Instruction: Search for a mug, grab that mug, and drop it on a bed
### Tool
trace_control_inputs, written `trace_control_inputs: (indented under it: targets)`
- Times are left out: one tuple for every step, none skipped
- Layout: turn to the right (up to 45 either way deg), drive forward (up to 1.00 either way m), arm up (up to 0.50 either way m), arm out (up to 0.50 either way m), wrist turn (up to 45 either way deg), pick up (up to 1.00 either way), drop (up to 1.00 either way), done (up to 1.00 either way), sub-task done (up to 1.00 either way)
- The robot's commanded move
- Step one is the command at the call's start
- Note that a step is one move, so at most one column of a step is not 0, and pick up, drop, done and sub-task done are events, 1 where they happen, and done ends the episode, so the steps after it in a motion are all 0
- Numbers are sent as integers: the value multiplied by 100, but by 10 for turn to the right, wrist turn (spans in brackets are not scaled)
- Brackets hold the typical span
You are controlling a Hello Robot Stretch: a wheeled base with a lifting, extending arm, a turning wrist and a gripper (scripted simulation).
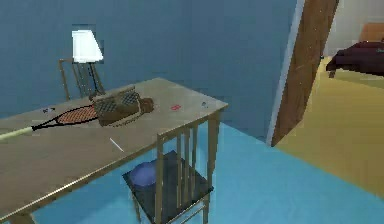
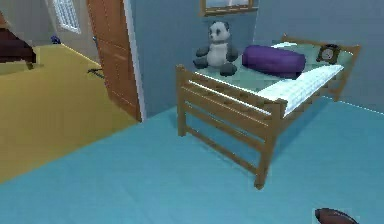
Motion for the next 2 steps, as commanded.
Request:
trace_control_inputs:
  targets:
    - [-450,0,0,0,0,0,0,0,0]
    - [-450,0,0,0,0,0,0,0,0]
